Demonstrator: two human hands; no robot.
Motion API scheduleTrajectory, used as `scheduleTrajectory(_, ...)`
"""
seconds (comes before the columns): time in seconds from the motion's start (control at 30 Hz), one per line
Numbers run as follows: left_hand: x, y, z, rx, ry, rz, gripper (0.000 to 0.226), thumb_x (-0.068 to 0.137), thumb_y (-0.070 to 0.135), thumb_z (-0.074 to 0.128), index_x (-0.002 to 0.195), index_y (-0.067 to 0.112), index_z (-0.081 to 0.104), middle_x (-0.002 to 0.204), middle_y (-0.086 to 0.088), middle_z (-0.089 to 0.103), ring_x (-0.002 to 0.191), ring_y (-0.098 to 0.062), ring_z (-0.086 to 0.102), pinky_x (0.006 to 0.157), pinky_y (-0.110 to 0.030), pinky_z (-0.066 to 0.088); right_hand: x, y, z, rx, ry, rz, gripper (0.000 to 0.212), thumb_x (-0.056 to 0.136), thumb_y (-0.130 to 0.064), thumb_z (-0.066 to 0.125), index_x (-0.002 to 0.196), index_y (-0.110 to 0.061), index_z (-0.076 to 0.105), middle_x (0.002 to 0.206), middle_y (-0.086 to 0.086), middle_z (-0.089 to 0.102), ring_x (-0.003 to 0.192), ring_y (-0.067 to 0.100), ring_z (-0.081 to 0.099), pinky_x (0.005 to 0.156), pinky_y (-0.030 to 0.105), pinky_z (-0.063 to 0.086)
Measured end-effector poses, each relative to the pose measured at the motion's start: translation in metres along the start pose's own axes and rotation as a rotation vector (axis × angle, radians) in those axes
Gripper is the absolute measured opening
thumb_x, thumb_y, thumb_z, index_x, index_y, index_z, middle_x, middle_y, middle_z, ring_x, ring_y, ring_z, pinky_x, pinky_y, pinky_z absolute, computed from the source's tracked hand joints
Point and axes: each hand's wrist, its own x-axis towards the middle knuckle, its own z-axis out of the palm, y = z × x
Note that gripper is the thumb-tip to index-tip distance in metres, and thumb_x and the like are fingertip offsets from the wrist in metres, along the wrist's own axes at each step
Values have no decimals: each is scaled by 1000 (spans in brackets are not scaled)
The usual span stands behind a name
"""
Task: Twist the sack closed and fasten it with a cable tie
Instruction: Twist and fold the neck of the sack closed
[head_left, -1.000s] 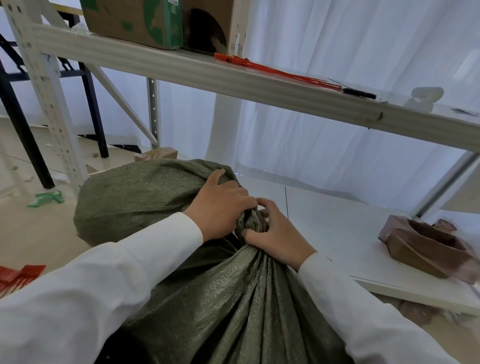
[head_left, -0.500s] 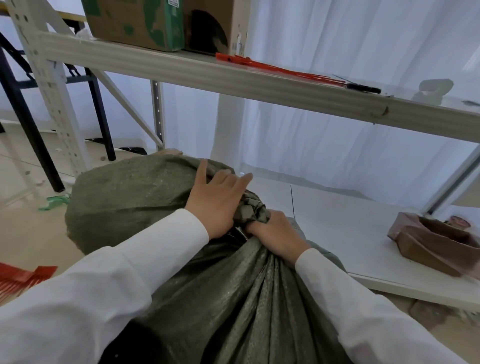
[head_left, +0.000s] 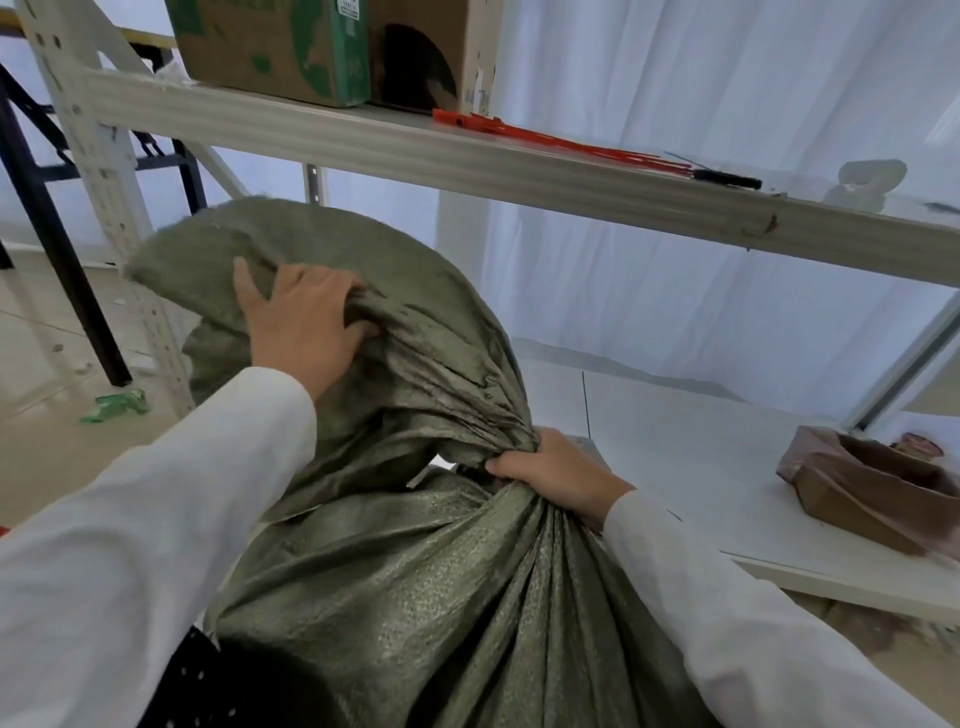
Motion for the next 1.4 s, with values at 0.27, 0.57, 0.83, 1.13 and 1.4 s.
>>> scheduleTrajectory(0.27,-32,41,4,-182,90,677,56,78,38,52,131,22,43,132,-5,56,133,-26,41,112,-56,22,7,-1,-1,75,-28,74,19,78,-15,66,96,-10,67,89,7,69,83,21,65,82,32,50)
scheduleTrajectory(0.57,-48,60,32,163,-420,923,106,68,57,68,147,34,1,155,5,18,145,-17,7,115,-47,-6,-5,-4,2,-123,-115,12,19,80,-16,64,99,-17,63,101,9,68,99,24,63,95,38,46)
scheduleTrajectory(0.83,-38,63,30,99,-378,955,51,70,58,33,102,25,56,92,3,63,99,-22,58,90,-31,34,-19,-6,6,-264,44,-41,60,73,-46,71,124,-21,49,113,-5,60,104,12,58,92,28,43)
scheduleTrajectory(1.13,-32,73,23,155,-474,853,47,70,55,32,84,21,61,85,0,66,88,-25,60,81,-33,37,-39,12,23,-561,183,5,112,56,-58,75,143,-27,11,142,0,39,131,24,36,107,44,33)
scheduleTrajectory(1.4,-36,80,19,213,-730,717,31,81,37,48,57,18,42,60,-3,47,52,-14,35,54,-25,29,-25,21,38,-779,333,-90,49,78,-34,55,121,-21,35,122,0,53,118,26,41,91,44,34)
